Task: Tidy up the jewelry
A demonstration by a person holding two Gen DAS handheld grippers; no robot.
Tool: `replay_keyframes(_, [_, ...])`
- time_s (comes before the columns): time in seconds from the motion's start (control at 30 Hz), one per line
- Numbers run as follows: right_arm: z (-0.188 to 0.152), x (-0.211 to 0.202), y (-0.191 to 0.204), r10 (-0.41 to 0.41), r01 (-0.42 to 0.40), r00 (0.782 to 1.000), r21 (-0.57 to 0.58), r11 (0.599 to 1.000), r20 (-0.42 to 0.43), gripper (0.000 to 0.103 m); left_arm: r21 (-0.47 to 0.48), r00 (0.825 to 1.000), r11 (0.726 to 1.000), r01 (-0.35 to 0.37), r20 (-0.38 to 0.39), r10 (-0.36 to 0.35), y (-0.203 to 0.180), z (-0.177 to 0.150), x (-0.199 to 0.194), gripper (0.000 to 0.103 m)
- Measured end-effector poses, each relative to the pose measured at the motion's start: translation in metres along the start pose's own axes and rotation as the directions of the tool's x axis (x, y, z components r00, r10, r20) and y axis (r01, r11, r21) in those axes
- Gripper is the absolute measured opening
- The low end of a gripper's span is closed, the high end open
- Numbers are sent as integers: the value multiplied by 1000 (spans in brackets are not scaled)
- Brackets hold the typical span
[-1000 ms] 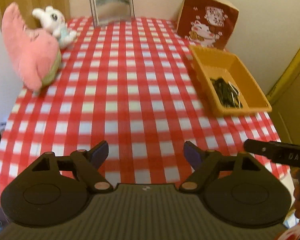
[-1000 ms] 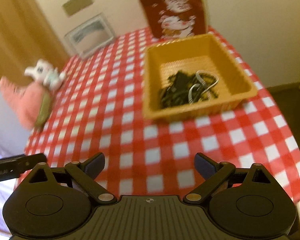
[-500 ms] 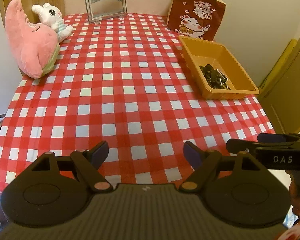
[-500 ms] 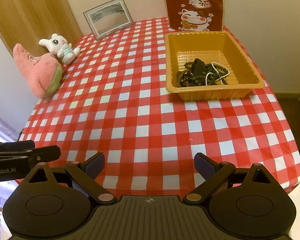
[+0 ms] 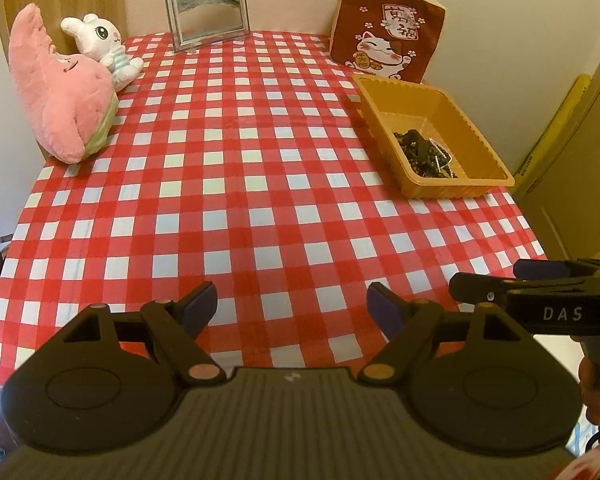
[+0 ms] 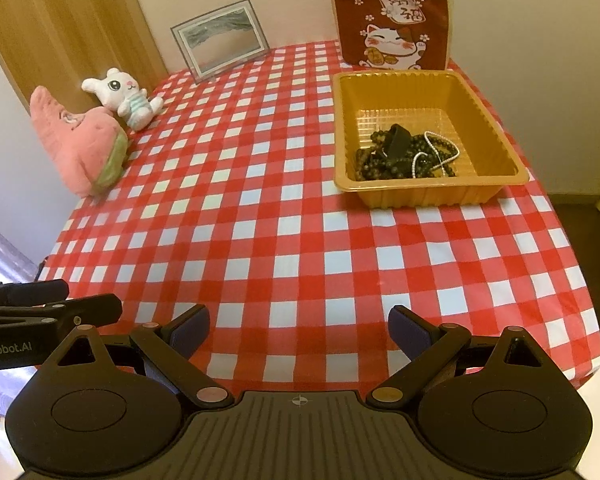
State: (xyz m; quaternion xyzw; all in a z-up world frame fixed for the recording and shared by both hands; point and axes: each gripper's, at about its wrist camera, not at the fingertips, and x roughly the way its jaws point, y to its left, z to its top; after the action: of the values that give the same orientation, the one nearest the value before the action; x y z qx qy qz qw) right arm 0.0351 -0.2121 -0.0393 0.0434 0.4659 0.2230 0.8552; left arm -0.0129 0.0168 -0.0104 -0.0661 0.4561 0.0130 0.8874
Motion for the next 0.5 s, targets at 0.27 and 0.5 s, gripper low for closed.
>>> replay_keyframes(0.27, [1, 0, 0, -1, 1, 1000, -1, 1000, 1, 95, -3, 1000, 1000, -3, 0, 3, -2, -1, 0, 81])
replay_keyframes(0.5, [2, 1, 0, -1, 1, 1000, -3, 1000, 1, 95, 0, 1000, 1000, -1, 4, 1, -2, 2, 1, 81])
